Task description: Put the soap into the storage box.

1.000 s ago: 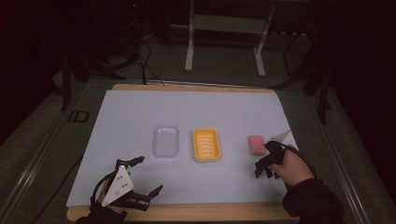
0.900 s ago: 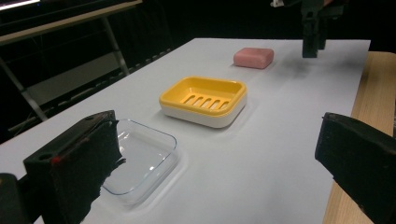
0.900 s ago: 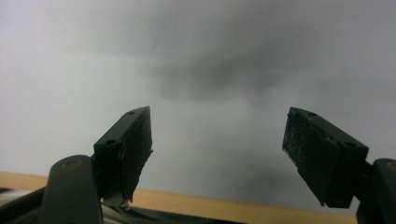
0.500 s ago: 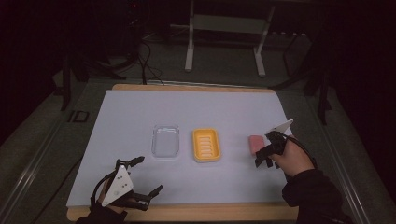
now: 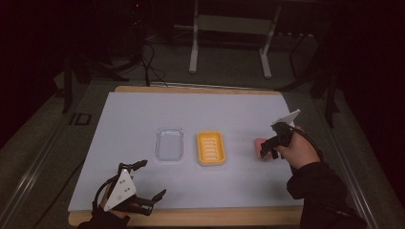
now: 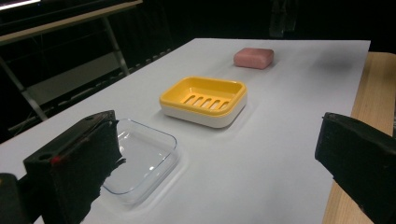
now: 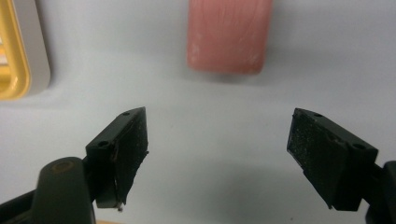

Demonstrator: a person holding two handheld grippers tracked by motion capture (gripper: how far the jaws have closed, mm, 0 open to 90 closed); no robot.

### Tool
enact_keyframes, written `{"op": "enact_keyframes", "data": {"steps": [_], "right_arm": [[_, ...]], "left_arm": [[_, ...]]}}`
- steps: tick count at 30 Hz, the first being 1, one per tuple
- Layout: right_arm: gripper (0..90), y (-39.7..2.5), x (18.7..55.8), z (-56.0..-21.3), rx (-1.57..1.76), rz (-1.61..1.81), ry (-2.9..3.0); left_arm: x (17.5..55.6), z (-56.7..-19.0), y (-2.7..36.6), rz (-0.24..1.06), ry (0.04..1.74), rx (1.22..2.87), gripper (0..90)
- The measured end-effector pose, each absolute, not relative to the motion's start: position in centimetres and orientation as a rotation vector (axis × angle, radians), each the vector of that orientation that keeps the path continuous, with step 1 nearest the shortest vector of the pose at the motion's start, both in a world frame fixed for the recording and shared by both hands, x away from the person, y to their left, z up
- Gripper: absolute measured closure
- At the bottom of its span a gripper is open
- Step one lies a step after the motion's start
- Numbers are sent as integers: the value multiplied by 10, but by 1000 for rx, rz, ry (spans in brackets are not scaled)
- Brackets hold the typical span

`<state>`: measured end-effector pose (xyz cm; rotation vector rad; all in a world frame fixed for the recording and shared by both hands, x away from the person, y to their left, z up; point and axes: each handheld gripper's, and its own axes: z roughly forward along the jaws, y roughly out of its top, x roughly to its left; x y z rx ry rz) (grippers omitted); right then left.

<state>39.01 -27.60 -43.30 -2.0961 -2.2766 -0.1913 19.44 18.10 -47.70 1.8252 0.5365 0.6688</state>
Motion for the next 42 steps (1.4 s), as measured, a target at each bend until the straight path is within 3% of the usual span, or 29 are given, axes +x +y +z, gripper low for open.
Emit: {"op": "enact_keyframes", "data": {"steps": [19,42], "right_arm": [[213,-274,421,-420,-2106,-214,-2340],[217,-261,445,-468,-2077,-136,-2397]], "left_arm": [[195,-477,181,665,535,1829,7],[194,-478,180,664,526,1836,7]]}}
